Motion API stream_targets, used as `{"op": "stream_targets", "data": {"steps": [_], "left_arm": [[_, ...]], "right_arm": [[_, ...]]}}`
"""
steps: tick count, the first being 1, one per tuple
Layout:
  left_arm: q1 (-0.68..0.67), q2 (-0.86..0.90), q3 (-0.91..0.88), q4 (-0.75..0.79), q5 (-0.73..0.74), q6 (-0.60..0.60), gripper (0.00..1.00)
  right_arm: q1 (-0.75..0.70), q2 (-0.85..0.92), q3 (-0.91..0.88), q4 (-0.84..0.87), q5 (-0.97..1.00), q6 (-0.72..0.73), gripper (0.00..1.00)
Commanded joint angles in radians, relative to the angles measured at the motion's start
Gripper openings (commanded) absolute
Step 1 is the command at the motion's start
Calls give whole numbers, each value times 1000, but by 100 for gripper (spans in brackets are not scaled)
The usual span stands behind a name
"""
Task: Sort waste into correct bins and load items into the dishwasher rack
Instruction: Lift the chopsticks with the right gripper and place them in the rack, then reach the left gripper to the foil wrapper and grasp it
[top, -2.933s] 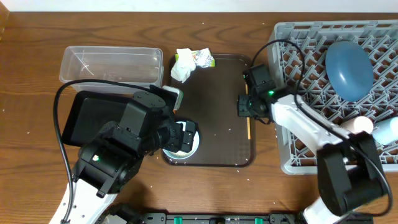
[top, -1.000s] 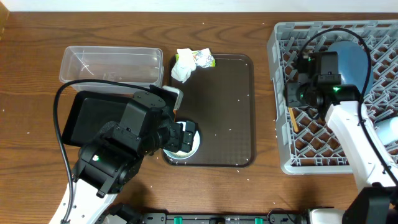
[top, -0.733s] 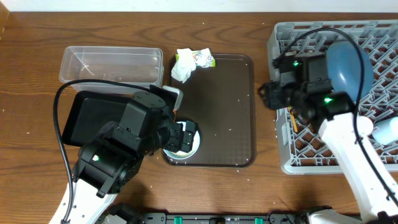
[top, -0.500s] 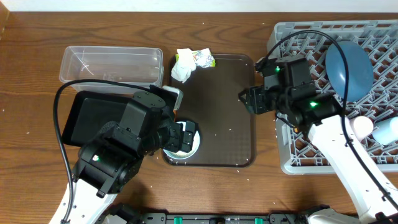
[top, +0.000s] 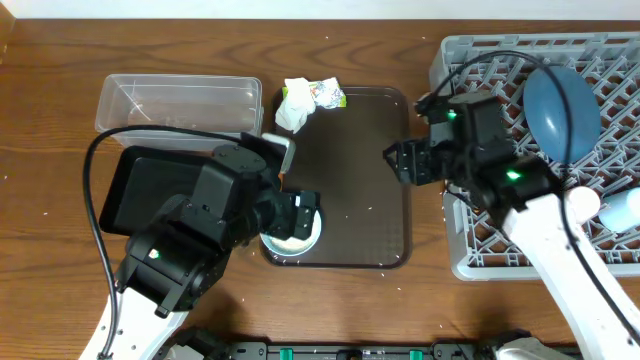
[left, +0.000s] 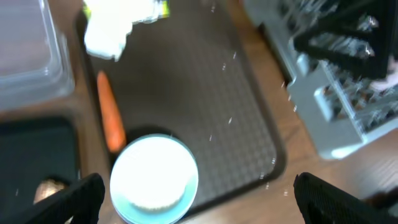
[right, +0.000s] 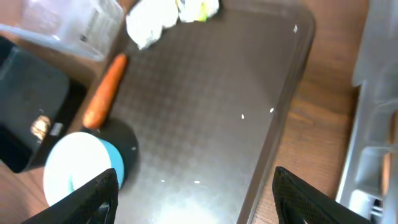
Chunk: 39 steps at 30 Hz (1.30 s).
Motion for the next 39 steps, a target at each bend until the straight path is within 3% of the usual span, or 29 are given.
{"op": "stream_targets", "data": {"steps": [1, 8, 12, 27, 31, 36, 39], "left_arm": [[4, 1, 16, 36, -5, 3, 98], [4, 124, 14, 340, -219, 42, 98], [4, 291, 14, 498, -220, 124, 98], [17, 866, 14, 1065, -244, 177, 99], [19, 976, 14, 1189, -244, 180, 91], [26, 1087, 14, 1292, -245, 180, 90], [30, 1128, 14, 1319, -245, 179, 77]], "right_arm": [[-38, -119, 3, -10, -1, 13, 76], [-81, -254, 3, -36, 3, -2, 88], [-104, -264, 3, -56, 17, -2, 93], [-128, -262, 3, -204, 86, -1, 94], [-128, -262, 3, -212, 86, -1, 94], [-128, -259, 3, -215, 85, 3, 94], [-128, -256, 2, -216, 85, 9, 95]]}}
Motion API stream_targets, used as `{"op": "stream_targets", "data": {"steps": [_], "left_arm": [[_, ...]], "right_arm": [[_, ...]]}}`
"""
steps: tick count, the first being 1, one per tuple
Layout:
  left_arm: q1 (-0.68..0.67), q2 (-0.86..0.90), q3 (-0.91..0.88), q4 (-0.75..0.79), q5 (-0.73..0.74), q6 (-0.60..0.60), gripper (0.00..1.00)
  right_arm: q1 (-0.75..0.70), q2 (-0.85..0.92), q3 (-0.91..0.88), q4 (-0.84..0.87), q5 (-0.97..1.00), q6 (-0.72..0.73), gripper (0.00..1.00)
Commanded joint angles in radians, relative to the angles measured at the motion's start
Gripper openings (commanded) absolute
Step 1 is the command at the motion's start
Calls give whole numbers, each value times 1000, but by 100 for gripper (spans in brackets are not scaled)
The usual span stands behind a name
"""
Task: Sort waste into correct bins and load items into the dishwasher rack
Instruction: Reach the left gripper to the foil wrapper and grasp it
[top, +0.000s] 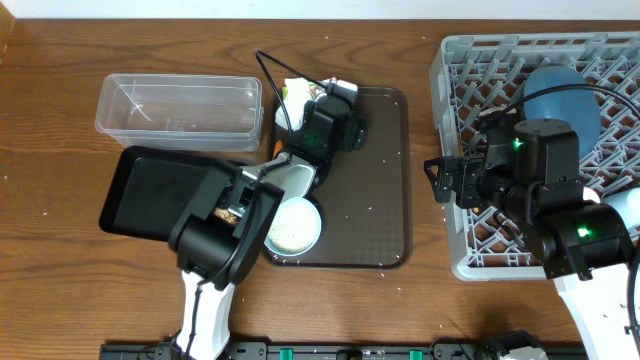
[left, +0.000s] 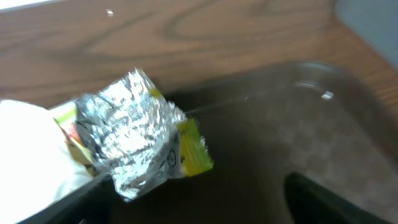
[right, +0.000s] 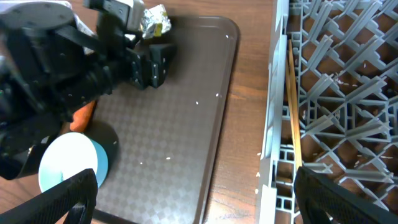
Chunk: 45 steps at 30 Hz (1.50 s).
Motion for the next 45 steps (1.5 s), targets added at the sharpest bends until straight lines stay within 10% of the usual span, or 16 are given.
{"op": "stream_targets", "data": {"steps": [1, 7, 25, 27, 28, 31, 45], "left_arm": [[11, 34, 6, 18, -11, 20, 68], [12, 30, 6, 29, -11, 19, 7], [15, -557, 6, -614, 128, 3, 6], [22, -555, 5, -596, 123, 5, 14], [26, -539, 2, -568, 124, 8, 41], [33, -460, -3, -449, 124, 45, 71], [31, -14, -3, 141, 125, 50, 80]], "right_arm": [[-21, 5, 4, -5, 8, 12, 95], [-21, 23, 4, -10, 8, 12, 92], [-21, 35, 4, -23, 9, 11, 92], [-21, 35, 4, -23, 9, 11, 92], [-21, 35, 4, -23, 8, 11, 92], [-21, 35, 4, -24, 8, 11, 92], [-21, 35, 4, -44, 8, 12, 91]]}}
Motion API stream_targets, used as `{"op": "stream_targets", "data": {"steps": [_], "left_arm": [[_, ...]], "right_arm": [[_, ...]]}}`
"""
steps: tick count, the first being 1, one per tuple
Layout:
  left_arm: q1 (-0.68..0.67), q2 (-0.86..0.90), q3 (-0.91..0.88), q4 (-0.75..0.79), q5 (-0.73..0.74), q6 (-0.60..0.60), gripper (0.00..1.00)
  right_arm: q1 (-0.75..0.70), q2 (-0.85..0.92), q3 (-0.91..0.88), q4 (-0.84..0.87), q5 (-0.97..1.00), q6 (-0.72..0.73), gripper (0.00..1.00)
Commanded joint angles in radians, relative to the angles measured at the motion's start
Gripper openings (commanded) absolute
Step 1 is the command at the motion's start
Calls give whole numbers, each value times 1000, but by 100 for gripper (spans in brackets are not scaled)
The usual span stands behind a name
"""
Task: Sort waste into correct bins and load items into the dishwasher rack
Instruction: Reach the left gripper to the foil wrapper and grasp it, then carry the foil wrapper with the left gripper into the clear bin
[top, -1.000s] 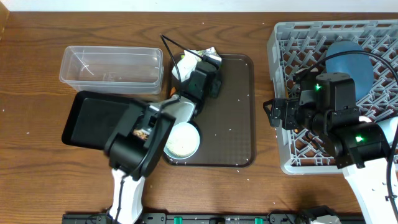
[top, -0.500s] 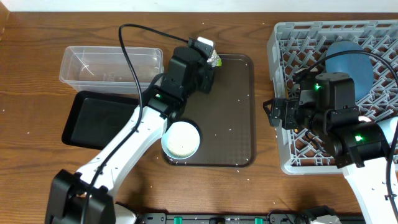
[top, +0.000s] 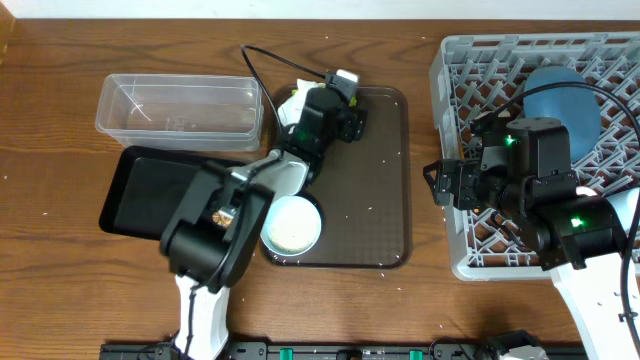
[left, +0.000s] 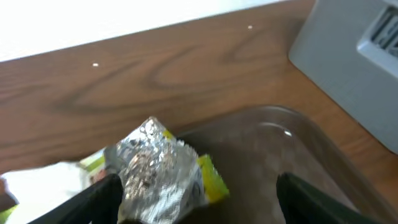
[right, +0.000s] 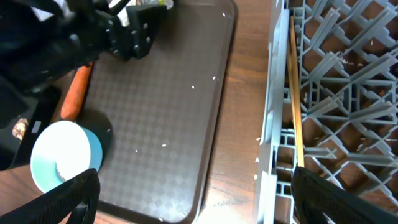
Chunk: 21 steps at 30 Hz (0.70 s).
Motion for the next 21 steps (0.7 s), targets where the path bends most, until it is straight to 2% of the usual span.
{"op": "stream_targets", "data": {"steps": [1, 5, 10, 12, 15, 17, 21], "left_arm": [[2, 29, 2, 41, -7, 6, 80], [2, 68, 2, 55, -7, 6, 71], [2, 88, 2, 75, -8, 7, 46], [3, 89, 2, 79, -8, 6, 40], [3, 90, 2, 75, -7, 6, 40], [3, 90, 2, 74, -8, 7, 47], [3, 92, 2, 76, -8, 37, 49]], "right_arm": [[-21, 2, 6, -6, 6, 8, 92], [-21, 2, 6, -6, 6, 8, 92], [-21, 11, 6, -8, 6, 8, 91], [-21, 19, 6, -14, 6, 8, 91], [-21, 31, 6, -17, 6, 8, 91], [-20, 37, 6, -20, 6, 8, 90], [-21, 47, 6, -30, 6, 8, 89]]}}
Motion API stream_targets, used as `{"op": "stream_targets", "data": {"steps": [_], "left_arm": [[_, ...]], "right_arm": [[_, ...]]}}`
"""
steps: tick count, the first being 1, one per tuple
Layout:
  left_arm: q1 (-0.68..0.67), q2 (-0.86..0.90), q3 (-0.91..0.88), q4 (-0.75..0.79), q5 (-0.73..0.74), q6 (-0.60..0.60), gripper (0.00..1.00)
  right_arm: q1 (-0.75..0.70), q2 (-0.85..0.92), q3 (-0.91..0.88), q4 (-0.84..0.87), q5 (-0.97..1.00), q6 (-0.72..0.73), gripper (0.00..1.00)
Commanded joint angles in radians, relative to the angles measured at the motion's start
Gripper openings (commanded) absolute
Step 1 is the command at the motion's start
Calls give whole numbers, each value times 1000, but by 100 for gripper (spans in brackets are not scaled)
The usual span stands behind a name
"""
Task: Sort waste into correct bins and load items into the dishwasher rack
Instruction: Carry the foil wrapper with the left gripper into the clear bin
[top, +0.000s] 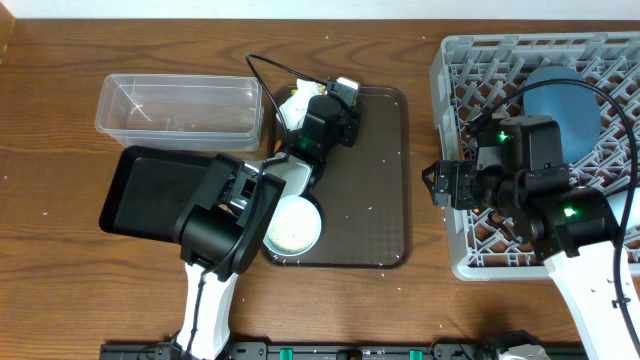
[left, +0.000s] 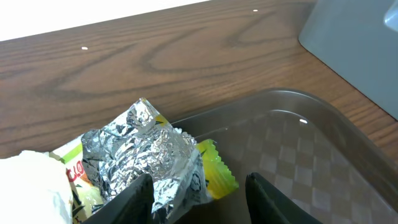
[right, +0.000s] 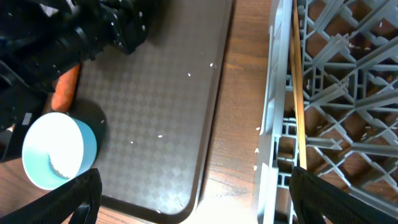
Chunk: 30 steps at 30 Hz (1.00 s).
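A crumpled silver foil wrapper (left: 142, 154) with a yellow-green edge lies at the back left corner of the brown tray (top: 375, 190), against a white tissue (left: 28, 186). My left gripper (left: 199, 196) is open low over the tray, its left finger (left: 138, 198) touching the wrapper's near edge. The overhead view shows this gripper (top: 338, 112) beside the wrapper (top: 300, 98). A blue cup (right: 53, 152) and a carrot (right: 62, 93) sit on the tray's left side. My right gripper (right: 205, 208) hangs open and empty between tray and dishwasher rack (top: 470, 60).
A clear bin (top: 180, 105) and a black bin (top: 140, 190) stand left of the tray. The rack holds a blue bowl (top: 560, 100), and a wooden stick (right: 295, 93) lies along its left wall. My left arm reaches across the tray's left part.
My left gripper's fingers stand closer together and nearer the foil wrapper, the left one now at its edge. My right gripper has hardly shifted beside the rack.
My left gripper first hung open over the blue cup at the tray's front, while my right gripper was over the tray's right side. Later the left was at the wrapper in the back corner and the right beside the rack. Now the left fingers have narrowed at the wrapper.
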Motion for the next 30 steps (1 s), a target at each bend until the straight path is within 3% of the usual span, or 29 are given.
{"op": "stream_targets", "data": {"steps": [1, 6, 9, 13, 15, 18, 23, 30], "left_arm": [[3, 15, 2, 5, -5, 41, 49], [5, 47, 6, 50, -5, 47, 45], [6, 65, 20, 45, -5, 46, 27], [5, 64, 21, 41, -4, 45, 19], [5, 57, 21, 34, 14, 45, 6], [6, 12, 21, -5, 95, 44, 6], [5, -182, 21, -206, 203, -19, 6], [10, -501, 21, -598, 138, -33, 6]], "right_arm": [[-21, 5, 6, -5, 6, 8, 89], [-21, 5, 6, -5, 7, 8, 89], [-21, 5, 6, -5, 6, 8, 89], [-21, 5, 6, -16, 7, 8, 88], [-21, 5, 6, -16, 7, 8, 88], [-21, 5, 6, -16, 7, 8, 88], [-21, 5, 6, -17, 6, 8, 88], [-21, 5, 6, -14, 7, 8, 88]]}}
